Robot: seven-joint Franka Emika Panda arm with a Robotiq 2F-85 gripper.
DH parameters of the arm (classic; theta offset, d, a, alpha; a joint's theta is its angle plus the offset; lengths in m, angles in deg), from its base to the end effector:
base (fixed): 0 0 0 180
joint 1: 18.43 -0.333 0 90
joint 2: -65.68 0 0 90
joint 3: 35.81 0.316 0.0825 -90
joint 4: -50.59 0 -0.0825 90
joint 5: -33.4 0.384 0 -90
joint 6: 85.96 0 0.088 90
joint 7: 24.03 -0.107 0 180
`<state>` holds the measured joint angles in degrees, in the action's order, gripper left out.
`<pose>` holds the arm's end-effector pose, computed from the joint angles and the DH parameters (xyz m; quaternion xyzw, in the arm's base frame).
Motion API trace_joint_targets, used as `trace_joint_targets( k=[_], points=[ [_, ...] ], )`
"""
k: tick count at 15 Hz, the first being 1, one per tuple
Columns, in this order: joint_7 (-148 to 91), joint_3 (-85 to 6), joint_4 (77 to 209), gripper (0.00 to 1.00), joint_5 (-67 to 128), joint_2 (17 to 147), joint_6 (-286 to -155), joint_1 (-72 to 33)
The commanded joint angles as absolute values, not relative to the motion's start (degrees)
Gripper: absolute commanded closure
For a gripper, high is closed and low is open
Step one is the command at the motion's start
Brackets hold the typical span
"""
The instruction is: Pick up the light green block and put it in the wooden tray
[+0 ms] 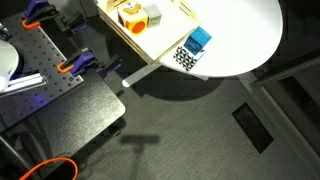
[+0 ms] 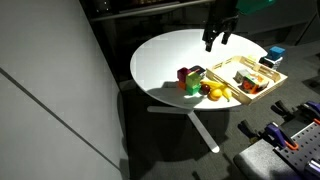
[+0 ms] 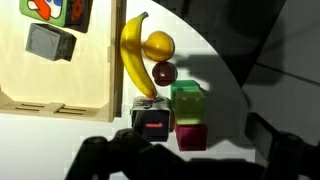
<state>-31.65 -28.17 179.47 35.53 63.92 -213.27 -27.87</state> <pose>0.4939 0.1532 0.3786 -0.9974 -0.0712 0.0012 0.0128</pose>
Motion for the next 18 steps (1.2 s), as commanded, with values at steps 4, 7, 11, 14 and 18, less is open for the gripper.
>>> trace_joint_targets(
  k=[4, 7, 11, 14, 18],
  points=[
    [-32.41, -27.75, 178.81, 0.0, 34.35, 66.06, -214.11, -27.49],
    [-33.12, -27.68, 178.31, 0.0, 33.11, 68.18, -214.92, -27.68],
    [-34.53, -27.71, 177.77, 0.0, 30.52, 71.42, -216.86, -28.13],
    [-35.95, -27.8, 177.61, 0.0, 29.42, 73.56, -219.06, -28.55],
    [-38.4, -28.16, 176.84, 0.0, 28.73, 76.58, -223.0, -29.29]
  ],
)
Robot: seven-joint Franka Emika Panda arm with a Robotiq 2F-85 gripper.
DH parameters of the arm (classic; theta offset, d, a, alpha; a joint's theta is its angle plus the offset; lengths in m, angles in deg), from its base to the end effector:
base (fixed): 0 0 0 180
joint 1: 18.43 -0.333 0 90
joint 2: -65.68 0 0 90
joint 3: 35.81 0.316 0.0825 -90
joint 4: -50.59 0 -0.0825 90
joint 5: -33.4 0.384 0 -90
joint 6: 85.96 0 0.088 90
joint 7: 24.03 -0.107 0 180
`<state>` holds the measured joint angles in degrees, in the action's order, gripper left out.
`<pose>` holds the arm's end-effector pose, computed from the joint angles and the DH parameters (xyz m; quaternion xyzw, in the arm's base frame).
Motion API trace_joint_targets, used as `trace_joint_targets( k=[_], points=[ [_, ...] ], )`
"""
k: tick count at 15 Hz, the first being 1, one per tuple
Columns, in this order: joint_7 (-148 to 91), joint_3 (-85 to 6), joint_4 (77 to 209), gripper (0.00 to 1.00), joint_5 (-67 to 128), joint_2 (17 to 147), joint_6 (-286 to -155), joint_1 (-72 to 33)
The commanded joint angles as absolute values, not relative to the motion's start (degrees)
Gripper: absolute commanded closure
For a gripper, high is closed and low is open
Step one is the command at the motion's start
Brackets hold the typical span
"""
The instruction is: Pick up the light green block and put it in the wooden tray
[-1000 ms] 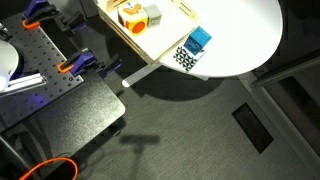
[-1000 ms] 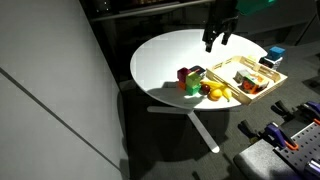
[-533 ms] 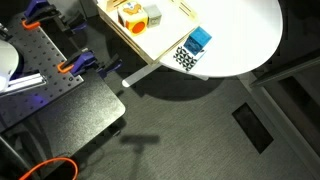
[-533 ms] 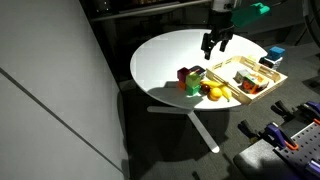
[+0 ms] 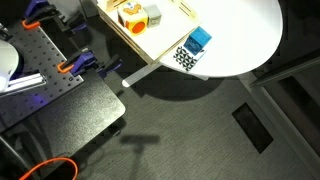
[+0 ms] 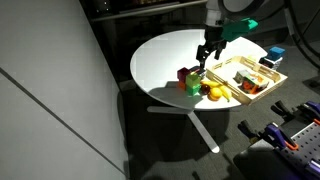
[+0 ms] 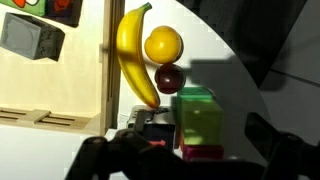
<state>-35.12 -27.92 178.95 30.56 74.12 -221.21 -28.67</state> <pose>0.5098 0.1661 0.3014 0.9968 0.0786 -0.0104 0.0101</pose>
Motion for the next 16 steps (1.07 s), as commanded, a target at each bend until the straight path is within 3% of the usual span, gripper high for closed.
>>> trace_joint_targets(
  k=[1, 16],
  points=[
    [-38.95, -28.24, 176.44, 0.0, 28.95, 77.49, -224.02, -29.45],
    [-39.44, -30.06, 171.68, 0.0, 28.76, 87.38, -231.17, -32.08]
  ],
)
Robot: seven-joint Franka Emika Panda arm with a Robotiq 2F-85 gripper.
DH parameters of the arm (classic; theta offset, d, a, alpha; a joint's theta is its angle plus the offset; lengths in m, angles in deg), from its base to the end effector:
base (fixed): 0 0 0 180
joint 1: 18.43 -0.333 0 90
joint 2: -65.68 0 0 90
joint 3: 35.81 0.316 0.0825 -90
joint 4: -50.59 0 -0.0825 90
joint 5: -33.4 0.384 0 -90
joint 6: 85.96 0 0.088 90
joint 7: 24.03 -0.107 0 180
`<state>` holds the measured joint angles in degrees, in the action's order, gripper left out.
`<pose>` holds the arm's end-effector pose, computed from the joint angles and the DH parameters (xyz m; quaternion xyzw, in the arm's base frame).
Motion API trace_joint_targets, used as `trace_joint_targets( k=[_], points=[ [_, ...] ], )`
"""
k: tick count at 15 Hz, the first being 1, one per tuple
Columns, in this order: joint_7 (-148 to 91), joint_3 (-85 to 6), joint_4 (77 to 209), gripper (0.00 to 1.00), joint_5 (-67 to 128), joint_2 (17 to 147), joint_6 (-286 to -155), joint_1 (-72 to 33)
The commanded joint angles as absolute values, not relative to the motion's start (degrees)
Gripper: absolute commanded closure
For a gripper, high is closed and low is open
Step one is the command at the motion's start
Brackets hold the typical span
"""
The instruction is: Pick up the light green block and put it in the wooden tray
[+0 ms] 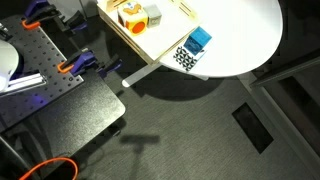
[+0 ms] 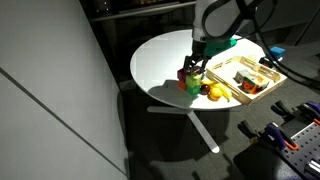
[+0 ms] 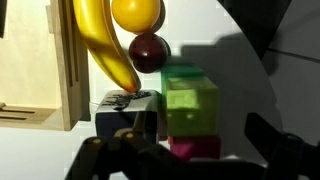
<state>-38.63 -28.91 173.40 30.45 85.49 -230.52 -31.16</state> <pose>0.5417 0.1933 0.2447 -0.9980 -0.0606 -0.0162 0.0102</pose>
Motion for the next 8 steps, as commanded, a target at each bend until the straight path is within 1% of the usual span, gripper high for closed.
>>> trace_joint_targets(
  k=[1, 8],
  points=[
    [-39.27, -30.22, 171.62, 0.0, 28.82, 87.77, -231.33, -32.1],
    [-38.43, -30.57, 173.08, 0.0, 29.61, 87.42, -231.79, -32.04]
  ],
)
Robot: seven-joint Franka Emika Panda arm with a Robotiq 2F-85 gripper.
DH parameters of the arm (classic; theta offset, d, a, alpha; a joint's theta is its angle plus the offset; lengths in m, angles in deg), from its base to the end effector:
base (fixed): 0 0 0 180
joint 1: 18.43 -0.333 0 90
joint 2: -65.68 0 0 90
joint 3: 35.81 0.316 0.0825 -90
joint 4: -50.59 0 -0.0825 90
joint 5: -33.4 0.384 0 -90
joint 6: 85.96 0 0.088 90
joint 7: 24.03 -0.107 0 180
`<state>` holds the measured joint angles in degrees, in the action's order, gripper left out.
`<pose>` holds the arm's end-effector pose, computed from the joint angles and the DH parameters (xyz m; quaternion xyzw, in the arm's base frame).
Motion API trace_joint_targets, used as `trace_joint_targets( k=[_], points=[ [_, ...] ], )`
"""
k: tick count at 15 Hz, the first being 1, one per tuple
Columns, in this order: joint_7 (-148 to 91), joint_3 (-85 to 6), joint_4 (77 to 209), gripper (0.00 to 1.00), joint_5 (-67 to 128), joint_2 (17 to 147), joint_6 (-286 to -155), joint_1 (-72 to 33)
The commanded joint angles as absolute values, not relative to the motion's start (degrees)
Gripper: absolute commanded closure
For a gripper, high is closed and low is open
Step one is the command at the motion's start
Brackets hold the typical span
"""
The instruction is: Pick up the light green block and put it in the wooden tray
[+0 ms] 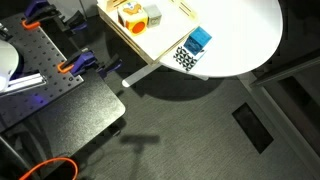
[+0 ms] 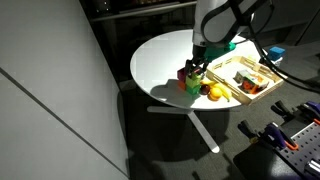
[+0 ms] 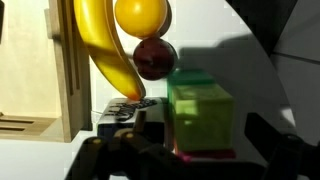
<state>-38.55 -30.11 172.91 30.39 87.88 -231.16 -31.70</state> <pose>0.5439 0.1874 0.2247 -0.9984 -0.0565 -0.0059 0.0055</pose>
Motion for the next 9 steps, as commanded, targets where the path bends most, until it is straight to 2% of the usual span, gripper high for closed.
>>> trace_joint_targets(
  k=[1, 9],
  points=[
    [-38.3, -30.44, 173.34, 0.0, 29.85, 87.22, -231.91, -31.95],
    [-38.34, -30.19, 173.1, 0.0, 30.54, 87.91, -231.04, -31.84]
  ],
)
